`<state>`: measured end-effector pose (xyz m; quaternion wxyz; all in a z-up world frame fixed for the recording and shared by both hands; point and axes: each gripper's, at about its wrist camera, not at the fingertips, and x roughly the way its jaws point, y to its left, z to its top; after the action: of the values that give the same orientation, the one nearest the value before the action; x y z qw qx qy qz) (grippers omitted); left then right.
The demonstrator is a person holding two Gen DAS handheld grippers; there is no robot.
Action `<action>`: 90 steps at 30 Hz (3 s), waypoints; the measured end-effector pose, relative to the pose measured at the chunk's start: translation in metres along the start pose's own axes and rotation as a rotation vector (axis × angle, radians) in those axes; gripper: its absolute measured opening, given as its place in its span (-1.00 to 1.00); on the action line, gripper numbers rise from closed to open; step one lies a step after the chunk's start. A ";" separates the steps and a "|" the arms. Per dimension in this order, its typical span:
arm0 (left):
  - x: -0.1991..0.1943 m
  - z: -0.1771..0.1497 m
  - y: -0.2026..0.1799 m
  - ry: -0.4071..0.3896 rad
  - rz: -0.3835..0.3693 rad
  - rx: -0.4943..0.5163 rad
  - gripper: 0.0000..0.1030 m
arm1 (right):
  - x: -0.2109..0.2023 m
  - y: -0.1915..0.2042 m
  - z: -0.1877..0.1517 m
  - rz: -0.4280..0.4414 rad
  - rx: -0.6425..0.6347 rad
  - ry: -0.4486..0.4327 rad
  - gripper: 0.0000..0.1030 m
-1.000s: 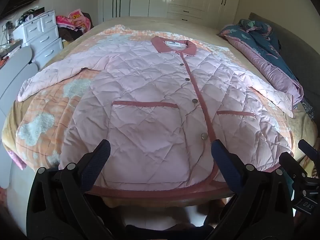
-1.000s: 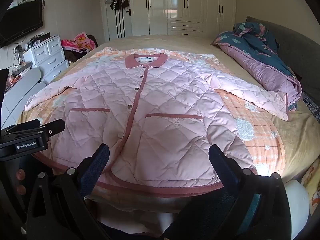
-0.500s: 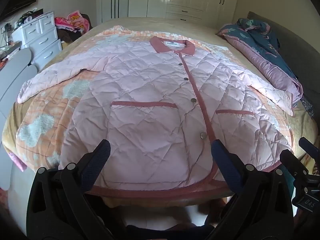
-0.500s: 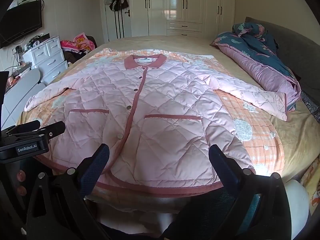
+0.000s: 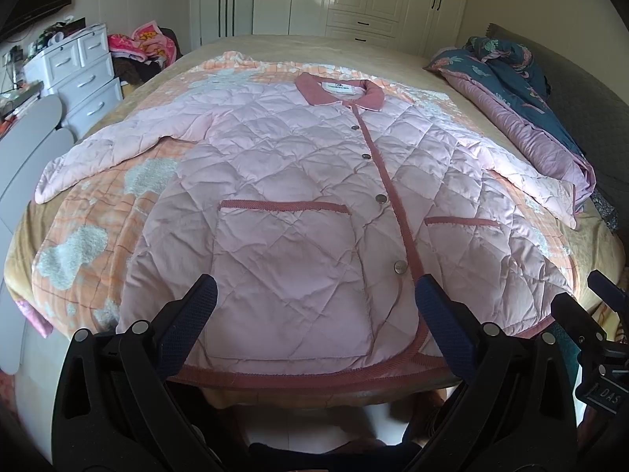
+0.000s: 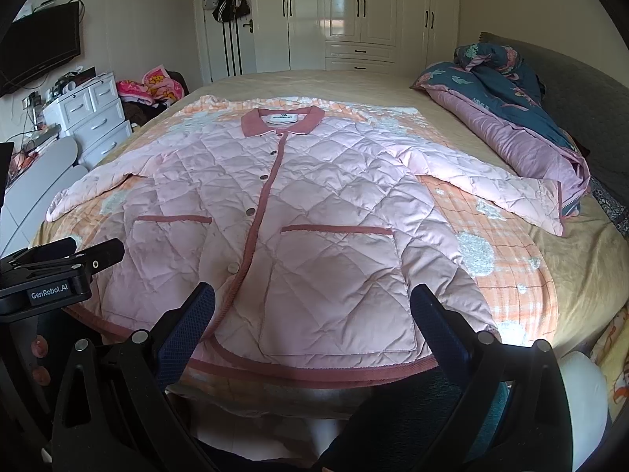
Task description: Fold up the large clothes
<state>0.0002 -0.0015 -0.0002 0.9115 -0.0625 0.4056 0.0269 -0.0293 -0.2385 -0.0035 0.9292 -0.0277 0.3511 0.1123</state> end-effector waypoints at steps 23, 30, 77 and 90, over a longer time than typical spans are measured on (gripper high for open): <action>-0.001 0.000 -0.002 -0.003 0.004 0.002 0.84 | -0.002 0.000 0.000 0.001 0.003 0.001 0.92; -0.001 0.000 -0.002 -0.003 0.002 0.001 0.84 | -0.002 0.001 0.000 0.001 0.003 -0.001 0.92; 0.042 0.066 0.006 0.014 0.021 -0.008 0.84 | 0.057 0.001 0.067 0.001 0.014 0.035 0.92; 0.080 0.130 -0.009 0.014 0.013 -0.013 0.84 | 0.105 -0.020 0.130 -0.029 0.050 0.040 0.92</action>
<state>0.1506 0.0069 0.0270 0.9080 -0.0660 0.4121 0.0353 0.1358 -0.2215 0.0249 0.9238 -0.0117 0.3721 0.0895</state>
